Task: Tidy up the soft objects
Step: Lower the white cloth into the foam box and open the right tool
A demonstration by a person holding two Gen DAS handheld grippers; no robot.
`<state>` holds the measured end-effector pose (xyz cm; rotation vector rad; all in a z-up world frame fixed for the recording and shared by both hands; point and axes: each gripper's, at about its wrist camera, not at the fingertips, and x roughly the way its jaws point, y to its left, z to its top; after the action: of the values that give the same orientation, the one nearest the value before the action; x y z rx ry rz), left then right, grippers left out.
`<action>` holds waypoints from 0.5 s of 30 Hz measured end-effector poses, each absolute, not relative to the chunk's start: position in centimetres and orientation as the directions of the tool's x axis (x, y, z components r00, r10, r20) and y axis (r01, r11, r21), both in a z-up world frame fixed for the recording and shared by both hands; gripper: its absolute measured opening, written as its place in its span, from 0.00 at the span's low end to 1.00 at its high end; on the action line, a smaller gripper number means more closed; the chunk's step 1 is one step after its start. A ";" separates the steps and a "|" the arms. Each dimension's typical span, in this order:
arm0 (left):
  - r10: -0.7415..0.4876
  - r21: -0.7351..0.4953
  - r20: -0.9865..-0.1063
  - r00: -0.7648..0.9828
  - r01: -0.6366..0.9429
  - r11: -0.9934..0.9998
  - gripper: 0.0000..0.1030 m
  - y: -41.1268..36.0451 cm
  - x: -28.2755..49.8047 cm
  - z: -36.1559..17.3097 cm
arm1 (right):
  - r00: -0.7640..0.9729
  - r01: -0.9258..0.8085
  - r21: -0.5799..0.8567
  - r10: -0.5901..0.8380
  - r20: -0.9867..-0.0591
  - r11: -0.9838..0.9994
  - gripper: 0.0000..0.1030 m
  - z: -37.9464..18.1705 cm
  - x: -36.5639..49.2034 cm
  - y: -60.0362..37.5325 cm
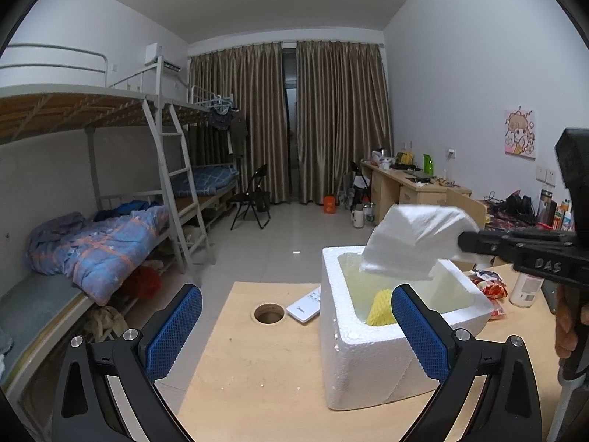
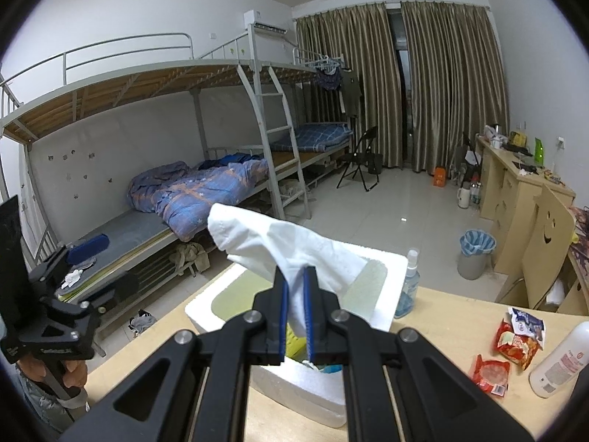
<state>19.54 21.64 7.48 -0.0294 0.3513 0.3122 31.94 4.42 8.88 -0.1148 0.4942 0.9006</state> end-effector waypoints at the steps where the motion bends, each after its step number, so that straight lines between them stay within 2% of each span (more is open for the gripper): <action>1: 0.295 0.024 -0.339 0.893 -0.306 0.952 1.00 21.6 19.5 7.5 | 0.519 -0.770 0.108 0.716 -0.467 0.629 0.10 8.7 32.1 4.5; 10: 0.295 0.024 -0.337 0.894 -0.305 0.952 1.00 21.7 19.4 7.8 | 0.527 -0.753 0.100 0.687 -0.500 0.651 0.11 8.0 32.6 4.9; 13: 0.295 0.025 -0.336 0.895 -0.304 0.952 1.00 21.6 19.3 7.7 | 0.528 -0.750 0.100 0.683 -0.505 0.653 0.20 8.1 32.7 5.2; 15: 0.294 0.026 -0.336 0.895 -0.303 0.953 1.00 21.6 19.2 7.7 | 0.531 -0.746 0.100 0.679 -0.507 0.658 0.36 8.0 32.8 5.2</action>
<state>19.24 21.59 7.74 -0.0275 0.3442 0.3094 32.76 5.18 8.00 -0.1350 0.5440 0.8531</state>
